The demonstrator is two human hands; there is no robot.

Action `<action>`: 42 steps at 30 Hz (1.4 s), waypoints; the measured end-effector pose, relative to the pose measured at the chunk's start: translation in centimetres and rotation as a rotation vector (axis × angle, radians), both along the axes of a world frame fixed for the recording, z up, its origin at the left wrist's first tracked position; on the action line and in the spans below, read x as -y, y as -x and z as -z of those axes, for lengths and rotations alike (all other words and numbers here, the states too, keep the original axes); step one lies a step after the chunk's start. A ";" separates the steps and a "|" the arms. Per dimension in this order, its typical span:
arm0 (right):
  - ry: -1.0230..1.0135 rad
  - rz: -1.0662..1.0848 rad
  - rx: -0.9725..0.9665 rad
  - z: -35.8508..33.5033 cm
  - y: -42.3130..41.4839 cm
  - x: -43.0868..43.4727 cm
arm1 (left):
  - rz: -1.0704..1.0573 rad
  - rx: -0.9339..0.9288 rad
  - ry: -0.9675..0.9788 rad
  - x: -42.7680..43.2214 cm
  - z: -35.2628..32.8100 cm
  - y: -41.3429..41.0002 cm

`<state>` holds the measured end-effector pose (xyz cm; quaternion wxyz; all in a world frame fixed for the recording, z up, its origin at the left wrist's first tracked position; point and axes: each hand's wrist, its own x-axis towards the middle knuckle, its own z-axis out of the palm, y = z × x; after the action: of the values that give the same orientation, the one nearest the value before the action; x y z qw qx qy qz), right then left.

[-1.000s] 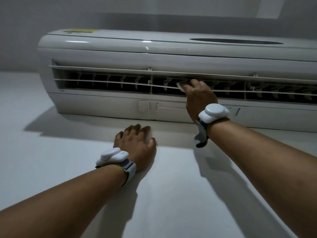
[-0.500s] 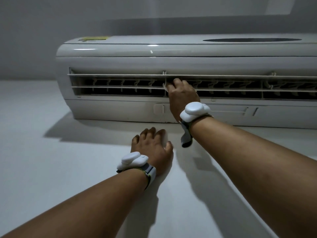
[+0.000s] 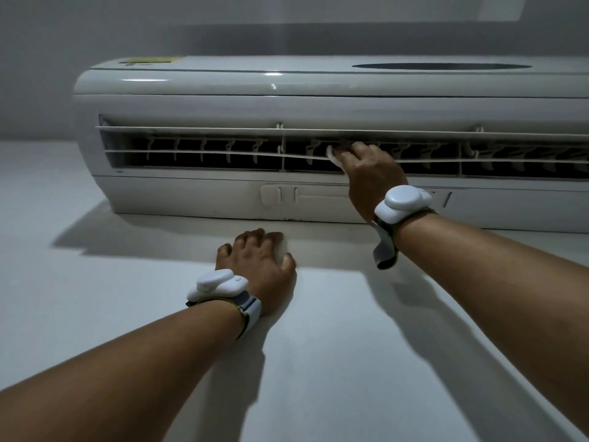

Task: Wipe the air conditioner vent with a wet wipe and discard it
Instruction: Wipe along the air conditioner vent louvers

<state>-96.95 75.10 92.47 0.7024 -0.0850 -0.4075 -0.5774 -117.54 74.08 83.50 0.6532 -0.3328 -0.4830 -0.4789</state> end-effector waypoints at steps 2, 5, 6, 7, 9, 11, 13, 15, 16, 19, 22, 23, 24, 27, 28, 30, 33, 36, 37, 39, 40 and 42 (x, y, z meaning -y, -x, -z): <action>0.004 0.007 -0.012 0.0 -0.9 -0.5 | -0.011 0.032 0.003 0.0 -0.2 -0.7; 0.007 0.003 -0.023 0.1 -2.7 -1.2 | -0.025 0.093 0.004 -0.2 -0.4 -2.4; 0.003 -0.009 -0.019 0.1 -2.9 -1.3 | -0.040 0.104 -0.002 -0.1 -0.4 -2.4; -0.001 -0.015 -0.016 0.2 -3.4 -1.6 | -0.053 0.110 -0.004 -0.1 -0.4 -2.5; 0.000 -0.007 -0.016 0.3 -4.3 -2.0 | -0.078 0.114 0.000 0.0 -0.4 -2.4; 0.021 0.014 -0.032 0.3 -5.8 -2.6 | -0.097 0.108 -0.001 -0.2 -0.5 -2.6; 0.039 0.024 -0.043 0.3 -7.1 -3.2 | -0.099 0.102 -0.005 -0.2 -0.5 -2.6; 0.050 0.015 -0.050 0.4 -8.3 -3.7 | -0.093 0.105 -0.006 -0.2 -0.5 -2.4; 0.057 0.011 -0.051 0.5 -8.7 -3.9 | -0.088 0.108 -0.005 -0.2 -0.5 -2.3; 0.084 0.031 -0.078 0.5 -9.9 -4.3 | -0.092 0.109 0.004 -0.3 -0.4 -2.2; 0.113 0.089 -0.162 0.5 -10.7 -4.8 | -0.086 0.101 0.013 -0.2 -0.3 -2.3; 0.114 0.082 -0.185 0.6 -10.8 -5.0 | -0.077 0.095 0.015 -0.1 -0.2 -2.2; 0.112 0.062 -0.203 0.7 -10.8 -5.2 | -0.066 0.087 0.013 -0.2 0.0 -2.2; 0.144 -0.023 -0.239 0.8 -9.8 -4.8 | -0.023 0.076 -0.018 0.1 0.9 -1.7; 0.164 -0.052 -0.245 0.9 -9.4 -4.6 | -0.008 0.077 -0.017 0.1 1.2 -1.8; 0.187 -0.082 -0.242 0.8 -8.3 -4.0 | -0.001 0.070 -0.006 0.3 1.4 -1.7; 0.178 -0.096 -0.210 1.0 -6.4 -3.0 | -0.011 0.063 0.004 0.4 1.3 -1.5; 0.152 -0.110 -0.152 1.0 -3.9 -1.7 | 0.010 0.063 0.015 0.1 1.2 -1.0; 0.148 -0.115 -0.130 0.9 -3.0 -1.2 | 0.016 0.062 0.019 0.1 1.1 -0.9; 0.145 -0.139 -0.090 0.7 -1.3 -0.3 | 0.018 0.058 0.010 0.0 1.0 -0.9; 0.147 -0.150 -0.076 0.7 -0.5 0.2 | 0.019 0.055 0.006 0.0 1.0 -0.9; 0.146 -0.153 -0.065 0.6 1.1 1.0 | 0.026 0.054 0.008 0.0 1.0 -0.9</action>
<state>-98.00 74.14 91.84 0.7493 -0.1232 -0.4306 -0.4879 -116.67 74.08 82.49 0.6322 -0.3285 -0.4979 -0.4945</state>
